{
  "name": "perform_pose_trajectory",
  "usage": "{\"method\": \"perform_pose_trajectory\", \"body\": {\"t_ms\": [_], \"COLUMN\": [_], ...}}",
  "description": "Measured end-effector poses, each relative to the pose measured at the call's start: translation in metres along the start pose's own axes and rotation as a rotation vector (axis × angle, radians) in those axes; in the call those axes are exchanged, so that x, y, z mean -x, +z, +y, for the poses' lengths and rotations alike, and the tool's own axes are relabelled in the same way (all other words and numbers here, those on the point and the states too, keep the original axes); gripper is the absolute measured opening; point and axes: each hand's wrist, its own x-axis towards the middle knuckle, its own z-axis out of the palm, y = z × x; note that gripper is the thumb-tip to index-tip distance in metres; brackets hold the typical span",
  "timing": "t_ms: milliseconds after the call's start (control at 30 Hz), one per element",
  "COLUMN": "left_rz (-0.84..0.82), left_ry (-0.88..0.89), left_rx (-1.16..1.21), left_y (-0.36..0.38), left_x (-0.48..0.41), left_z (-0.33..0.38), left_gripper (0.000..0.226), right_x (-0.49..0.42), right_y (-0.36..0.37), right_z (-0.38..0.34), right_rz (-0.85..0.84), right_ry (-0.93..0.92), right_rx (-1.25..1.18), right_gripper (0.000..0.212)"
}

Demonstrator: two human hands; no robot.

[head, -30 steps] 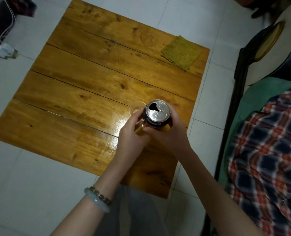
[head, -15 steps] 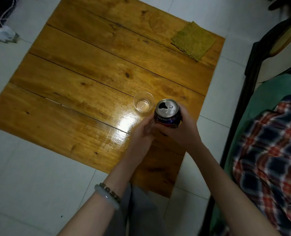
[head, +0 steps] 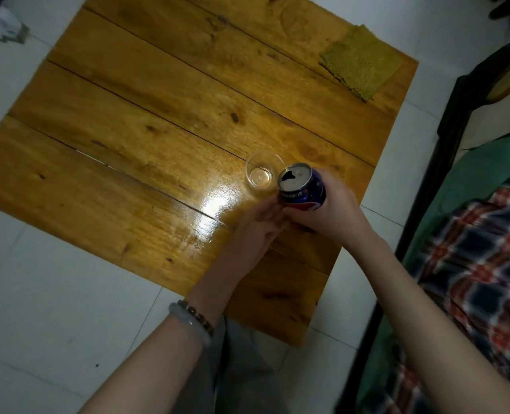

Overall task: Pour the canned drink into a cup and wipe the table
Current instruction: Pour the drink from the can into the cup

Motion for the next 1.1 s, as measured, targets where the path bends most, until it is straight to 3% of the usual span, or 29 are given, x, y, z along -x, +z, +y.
{"method": "perform_pose_trajectory", "body": {"t_ms": [200,567,1100], "left_rz": [-0.021,0.009,-0.068], "left_ry": [-0.018,-0.065,-0.05], "left_rx": [0.04,0.137,0.112], "left_y": [0.003,0.004,0.006], "left_x": [-0.005,-0.011,-0.004], "left_z": [0.0,0.001,0.007], "left_gripper": [0.063,0.038,0.047], "right_x": [-0.009,-0.023,-0.032], "right_y": [-0.004,-0.005,-0.009], "right_z": [0.001,0.007,0.002], "right_rz": [-0.015,-0.055,-0.109], "right_ry": [-0.023,-0.049,-0.055], "right_rx": [0.076,0.231,0.334], "right_gripper": [0.062,0.064,0.067]}}
